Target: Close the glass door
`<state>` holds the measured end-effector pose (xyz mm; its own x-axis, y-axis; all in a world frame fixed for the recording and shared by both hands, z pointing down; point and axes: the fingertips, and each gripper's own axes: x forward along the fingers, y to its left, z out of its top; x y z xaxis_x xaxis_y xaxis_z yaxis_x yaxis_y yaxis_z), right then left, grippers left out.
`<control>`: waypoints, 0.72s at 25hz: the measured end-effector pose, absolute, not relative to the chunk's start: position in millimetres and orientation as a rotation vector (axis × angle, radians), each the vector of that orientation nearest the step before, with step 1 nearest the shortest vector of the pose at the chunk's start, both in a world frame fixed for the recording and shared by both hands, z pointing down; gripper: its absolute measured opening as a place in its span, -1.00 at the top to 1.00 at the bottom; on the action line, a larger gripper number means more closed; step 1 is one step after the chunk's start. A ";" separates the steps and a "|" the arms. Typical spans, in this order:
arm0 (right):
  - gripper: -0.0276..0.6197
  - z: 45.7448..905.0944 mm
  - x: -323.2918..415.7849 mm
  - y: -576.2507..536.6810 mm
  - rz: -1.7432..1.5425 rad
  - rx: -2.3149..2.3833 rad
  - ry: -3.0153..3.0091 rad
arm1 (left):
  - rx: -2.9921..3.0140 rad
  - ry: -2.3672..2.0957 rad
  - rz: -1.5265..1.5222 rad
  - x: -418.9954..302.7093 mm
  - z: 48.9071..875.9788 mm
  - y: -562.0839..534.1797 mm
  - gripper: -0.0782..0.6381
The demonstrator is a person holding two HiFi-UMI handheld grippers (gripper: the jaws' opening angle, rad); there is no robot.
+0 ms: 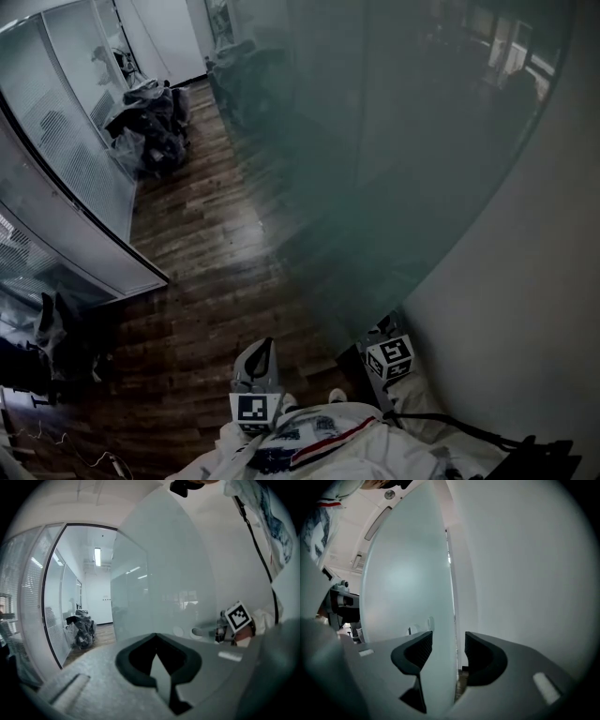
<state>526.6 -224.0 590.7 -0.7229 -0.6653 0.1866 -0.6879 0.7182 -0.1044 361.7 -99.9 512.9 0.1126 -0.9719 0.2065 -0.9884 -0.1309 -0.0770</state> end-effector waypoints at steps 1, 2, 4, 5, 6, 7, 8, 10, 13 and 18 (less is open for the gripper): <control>0.27 591.0 523.4 -222.8 0.229 1.092 -2.782 | 2.286 -2.015 0.317 360.2 513.6 -99.6 0.78; 0.31 591.1 520.4 -220.9 0.217 1.085 -2.779 | 2.284 -2.012 0.315 358.4 514.3 -98.7 0.78; 0.36 590.8 515.8 -216.8 0.219 1.080 -2.778 | 2.276 -2.007 0.313 355.2 515.2 -96.6 0.78; 0.37 590.9 514.3 -215.3 0.224 1.079 -2.780 | 2.277 -2.008 0.316 354.3 515.5 -96.3 0.78; 0.39 591.0 513.1 -214.3 0.226 1.078 -2.781 | 2.279 -2.009 0.318 353.6 515.5 -96.5 0.78; 0.40 590.7 511.5 -213.7 0.227 1.074 -2.783 | 2.277 -2.012 0.316 353.0 514.9 -97.1 0.78; 0.41 590.5 509.7 -213.1 0.225 1.066 -2.785 | 2.273 -2.017 0.312 352.4 513.9 -97.6 0.78; 0.40 590.8 506.5 -210.9 0.219 1.044 -2.787 | 2.268 -2.027 0.303 352.6 511.9 -98.2 0.78; 0.39 590.5 500.1 -204.9 0.212 1.015 -2.791 | 2.264 -2.036 0.276 352.5 508.7 -98.2 0.78; 0.39 588.2 484.1 -195.2 0.204 0.965 -2.804 | 2.248 -2.038 0.287 347.8 510.4 -96.5 0.78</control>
<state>484.1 -195.2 588.2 -0.7763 -0.5966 0.2033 -0.6197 0.7814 -0.0735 347.8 -96.5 510.4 0.0900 -0.9753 0.2016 -0.9931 -0.1033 -0.0563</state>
